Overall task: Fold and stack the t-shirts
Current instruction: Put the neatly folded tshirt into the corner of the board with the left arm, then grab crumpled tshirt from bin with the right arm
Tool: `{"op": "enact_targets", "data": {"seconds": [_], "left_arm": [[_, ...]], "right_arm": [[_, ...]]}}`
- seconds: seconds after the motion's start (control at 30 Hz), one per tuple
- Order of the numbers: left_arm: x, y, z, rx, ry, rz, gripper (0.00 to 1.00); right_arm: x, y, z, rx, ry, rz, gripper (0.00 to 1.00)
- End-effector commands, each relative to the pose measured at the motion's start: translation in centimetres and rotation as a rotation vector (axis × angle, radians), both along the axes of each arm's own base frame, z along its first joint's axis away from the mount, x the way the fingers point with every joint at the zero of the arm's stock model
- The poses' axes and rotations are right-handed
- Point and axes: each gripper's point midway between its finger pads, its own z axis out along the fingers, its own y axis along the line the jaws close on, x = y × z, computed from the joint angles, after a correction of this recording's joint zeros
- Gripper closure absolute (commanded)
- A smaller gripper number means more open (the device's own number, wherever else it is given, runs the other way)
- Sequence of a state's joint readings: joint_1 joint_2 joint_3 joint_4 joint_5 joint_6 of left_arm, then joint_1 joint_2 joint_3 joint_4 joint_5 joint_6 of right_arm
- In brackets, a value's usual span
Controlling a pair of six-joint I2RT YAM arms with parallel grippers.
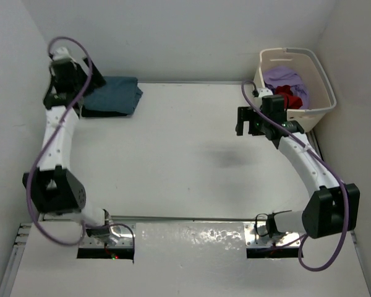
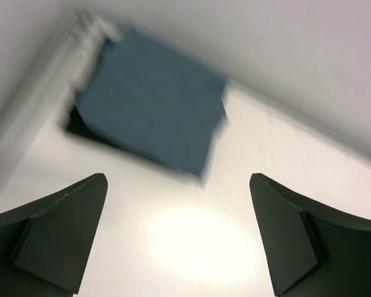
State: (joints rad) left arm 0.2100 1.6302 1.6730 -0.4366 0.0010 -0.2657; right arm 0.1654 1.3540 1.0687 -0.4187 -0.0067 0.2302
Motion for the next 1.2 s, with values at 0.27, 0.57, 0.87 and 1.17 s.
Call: {"op": "enact_targets", "data": {"seconds": [0.27, 0.57, 0.87, 1.17], "left_arm": [[-8.7, -11.4, -7.4, -0.186, 0.121, -0.106, 0.00], [-7.6, -10.3, -6.5, -0.132, 0.080, -0.074, 0.00], [-4.7, -10.7, -5.3, -0.091, 0.047, -0.128, 0.00], [-2.5, -10.7, -6.8, -0.087, 0.095, -0.127, 0.00]], "right_arm": [[3.2, -2.7, 5.0, -0.070, -0.141, -0.148, 0.01], [15.4, -9.4, 9.4, -0.078, -0.145, -0.468, 0.01], [26.1, -18.7, 9.1, -0.088, -0.384, -0.735, 0.01], [32.4, -26.1, -1.2, -0.041, -0.454, -0.765, 0.01]]}}
